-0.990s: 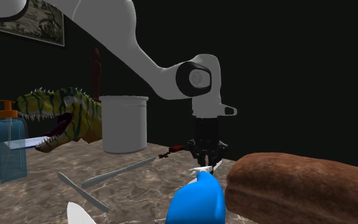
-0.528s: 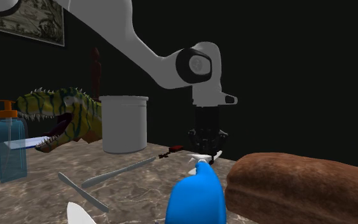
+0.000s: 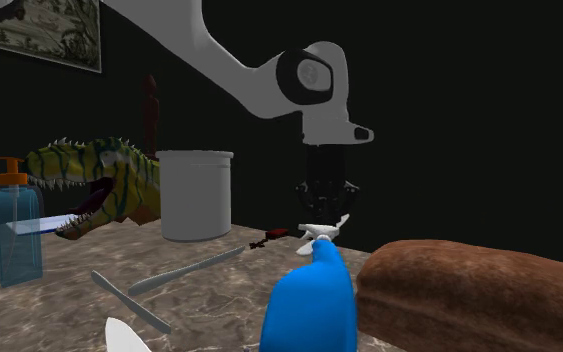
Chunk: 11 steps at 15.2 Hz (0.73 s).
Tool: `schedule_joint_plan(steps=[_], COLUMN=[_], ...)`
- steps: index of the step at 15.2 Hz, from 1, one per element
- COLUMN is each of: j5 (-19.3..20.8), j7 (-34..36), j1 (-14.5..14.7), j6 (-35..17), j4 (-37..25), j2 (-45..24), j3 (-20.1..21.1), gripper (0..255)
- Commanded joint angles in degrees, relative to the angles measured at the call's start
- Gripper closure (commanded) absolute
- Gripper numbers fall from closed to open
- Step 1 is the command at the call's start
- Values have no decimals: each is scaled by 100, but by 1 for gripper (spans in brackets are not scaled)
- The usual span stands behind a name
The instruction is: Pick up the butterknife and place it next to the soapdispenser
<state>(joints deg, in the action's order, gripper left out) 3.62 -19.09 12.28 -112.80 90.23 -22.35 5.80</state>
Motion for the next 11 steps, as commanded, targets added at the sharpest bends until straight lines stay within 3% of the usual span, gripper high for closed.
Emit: schedule_joint_plan(steps=[1, 11], j5=[-8, -28], j7=[-7, -33], j1=[-1, 7], j6=[141, 865], j4=[-89, -713], j2=[49, 150], j3=[3, 12], gripper=[255, 255])
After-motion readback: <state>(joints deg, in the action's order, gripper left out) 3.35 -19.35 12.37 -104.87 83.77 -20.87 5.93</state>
